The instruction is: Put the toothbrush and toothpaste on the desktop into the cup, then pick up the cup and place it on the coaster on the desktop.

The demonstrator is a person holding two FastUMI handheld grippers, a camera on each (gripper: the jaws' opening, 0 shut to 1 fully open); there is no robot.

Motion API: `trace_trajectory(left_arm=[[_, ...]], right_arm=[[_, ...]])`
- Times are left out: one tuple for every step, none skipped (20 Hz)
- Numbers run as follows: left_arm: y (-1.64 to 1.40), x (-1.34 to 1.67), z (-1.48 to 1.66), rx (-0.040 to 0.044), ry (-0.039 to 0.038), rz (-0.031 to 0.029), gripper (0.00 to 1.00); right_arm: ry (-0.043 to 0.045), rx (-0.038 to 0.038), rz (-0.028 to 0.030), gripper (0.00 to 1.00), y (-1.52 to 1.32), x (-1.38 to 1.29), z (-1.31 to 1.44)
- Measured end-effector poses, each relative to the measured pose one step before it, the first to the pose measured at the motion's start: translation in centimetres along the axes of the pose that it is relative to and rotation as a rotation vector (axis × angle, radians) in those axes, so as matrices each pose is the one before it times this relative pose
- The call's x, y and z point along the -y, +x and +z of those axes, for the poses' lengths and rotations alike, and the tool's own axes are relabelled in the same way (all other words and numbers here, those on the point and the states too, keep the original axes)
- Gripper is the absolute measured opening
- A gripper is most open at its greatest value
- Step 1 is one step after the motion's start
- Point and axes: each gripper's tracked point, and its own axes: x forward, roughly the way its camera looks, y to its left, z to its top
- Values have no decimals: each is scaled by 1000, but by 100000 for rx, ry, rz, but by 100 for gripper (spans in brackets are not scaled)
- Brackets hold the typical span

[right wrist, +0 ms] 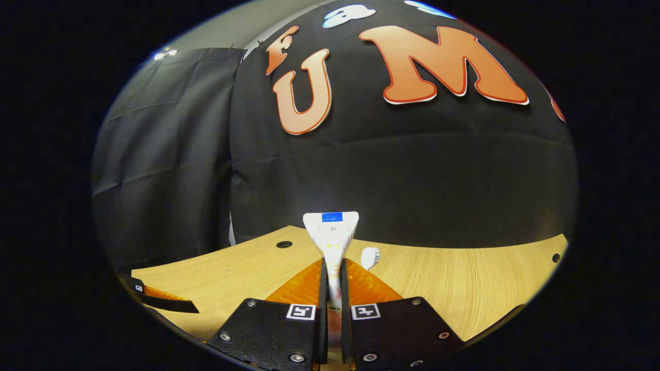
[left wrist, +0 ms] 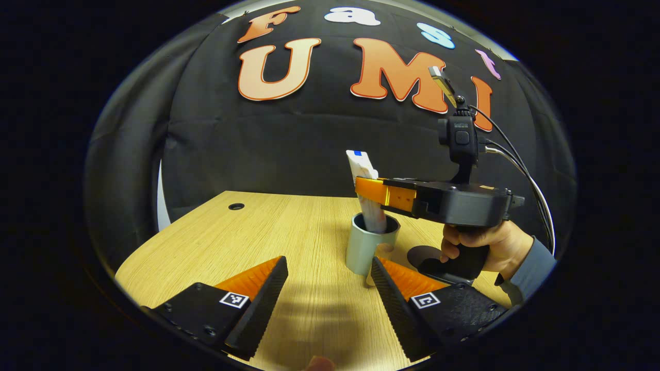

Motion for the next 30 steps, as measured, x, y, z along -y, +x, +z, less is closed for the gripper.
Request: trace_trajectory(left_arm=[[22,-1,-162,-714,-172,-5,98],[8,77,-19,-764,40,28,98],[59,37,-108,-243,-26,-74,98],[11,153,50,-70,241,-2,98],[14,266,45,-151,303,-259,98],[101,378,57,-582,596,-671,98],[57,312,-67,-741,379,-369,98],[141,387,-36,-970,354,-844,98],[153,454,-115,-855,11,-886,98],[176,376,164,-1143,-365,-928,98],[161,436,150,-1069,-390,-1128,98],[191,266,93,-1325,-306,-455,98],[176,169,171,-287,-43,-436,98],[232,149,215,-879,42,40,98],[198,127,376,-435,99,-184,98],[204,289,247,-1061,-24,-469,98],[294,276,310,-1254,69,-223,98],[325,258,107,-1438,297,-499,98],[547,279,201,-1639,560,28,98],[360,409,183,-1399,741,-115,98],[339,200,49,-1564,482,28,98],[379,238,127,-1713,718,-611,98],[433,138,-43,-1503,248,-155,98],[470,142,115,-1840,143,-565,98],[521,121,159,-1671,-683,-720,98],[533,321,-40,-2509,-721,-959,98],[249,307,13,-2114,-1108,-579,98],[427,94,123,-2277,-196,-511,98],[637,-110,141,-1993,147,255,98],[655,-124,-40,-2825,425,715,98]], right_arm=[[1102,-1069,242,11,-400,66,-195],[591,-1602,-520,11,-402,182,-302],[-565,-680,-768,11,-360,269,-130],[-174,-198,208,12,-413,50,-25],[-157,-800,-357,12,-379,76,-133],[-738,-1052,-100,12,-391,76,-99],[-1013,-2148,-176,14,-451,62,-287],[-946,-2110,12,15,-350,32,-373],[-727,-2183,-353,18,-508,204,-308],[45,-886,-250,20,-515,248,6],[-36,-705,-261,23,-585,144,36],[58,-454,-325,24,-521,220,157],[-157,184,-71,28,-714,222,228],[-147,1336,-311,30,-718,236,567],[-175,1674,-21,31,-588,258,667],[-139,1119,-183,31,-618,333,737],[159,1124,-159,33,-664,179,600],[176,1168,209,35,-719,112,704],[-1,1303,-211,37,-688,205,689],[-574,1417,-168,39,-780,167,729],[-871,1365,-755,46,-819,281,635],[-1208,579,-1221,50,-943,417,345],[-1274,876,-1089,54,-1108,436,389],[-1156,987,-789,55,-1074,430,434],[-875,1324,-788,59,-986,348,355],[-686,1091,-888,61,-915,475,402],[-648,1065,-277,68,-940,332,396],[-850,1094,371,71,-765,306,335],[-553,1305,-455,76,-786,501,216],[-380,234,-1477,78,-683,760,-5]])
